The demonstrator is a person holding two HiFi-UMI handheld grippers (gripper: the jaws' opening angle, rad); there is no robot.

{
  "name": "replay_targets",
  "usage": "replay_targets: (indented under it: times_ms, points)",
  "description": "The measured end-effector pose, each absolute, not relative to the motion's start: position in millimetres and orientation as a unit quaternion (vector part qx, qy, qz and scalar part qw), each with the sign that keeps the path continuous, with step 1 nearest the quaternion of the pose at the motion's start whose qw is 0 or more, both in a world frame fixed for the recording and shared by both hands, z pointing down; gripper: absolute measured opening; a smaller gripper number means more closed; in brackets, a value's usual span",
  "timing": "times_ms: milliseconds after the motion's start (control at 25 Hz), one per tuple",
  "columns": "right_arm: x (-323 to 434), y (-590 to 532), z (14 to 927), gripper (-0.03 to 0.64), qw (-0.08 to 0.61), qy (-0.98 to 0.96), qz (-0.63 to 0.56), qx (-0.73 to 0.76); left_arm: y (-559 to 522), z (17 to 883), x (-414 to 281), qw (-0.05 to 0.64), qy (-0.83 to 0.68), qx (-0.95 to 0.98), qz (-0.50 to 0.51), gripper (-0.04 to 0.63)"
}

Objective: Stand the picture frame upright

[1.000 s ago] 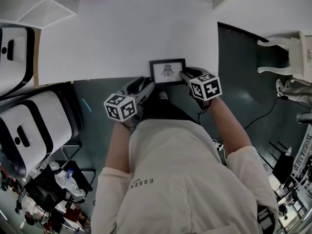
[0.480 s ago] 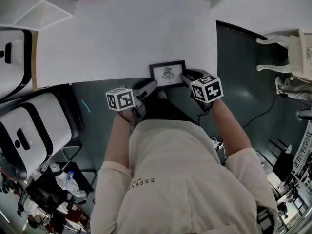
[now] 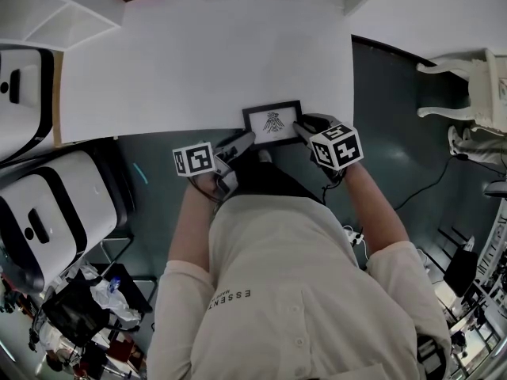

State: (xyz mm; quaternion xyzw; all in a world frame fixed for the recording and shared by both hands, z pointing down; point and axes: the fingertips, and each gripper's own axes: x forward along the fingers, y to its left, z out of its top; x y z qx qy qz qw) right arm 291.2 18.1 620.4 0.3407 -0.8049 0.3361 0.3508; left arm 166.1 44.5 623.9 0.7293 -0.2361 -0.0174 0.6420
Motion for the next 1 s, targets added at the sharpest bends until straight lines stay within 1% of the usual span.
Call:
replay_targets:
  times_ms: [160, 200, 240, 280, 600, 1000]
  points:
    - [290, 18, 620, 0.13, 0.351, -0.807, 0.334, 0.338, 44, 622, 171, 0.651, -0.224, 0.725, -0.021, 0.158]
    - [290, 18, 620, 0.129, 0.351, -0.808, 0.333, 0.337, 44, 624, 171, 0.653, -0.224, 0.724, -0.016, 0.133]
    - [290, 18, 620, 0.129, 0.351, -0.808, 0.333, 0.337, 44, 626, 171, 0.654, -0.224, 0.723, -0.01, 0.079]
    - [290, 18, 620, 0.129, 0.35, -0.808, 0.333, 0.337, 44, 627, 171, 0.654, -0.223, 0.723, -0.006, 0.075]
    - [291, 17, 619, 0.13, 0.334, -0.812, 0.34, 0.336, 46, 621, 171, 0.66, -0.21, 0.721, -0.027, 0.072]
    - [290, 12, 606, 0.137, 0.246, -0.825, 0.379, 0.339, 41, 608, 163, 0.648, -0.218, 0.728, -0.053, 0.069]
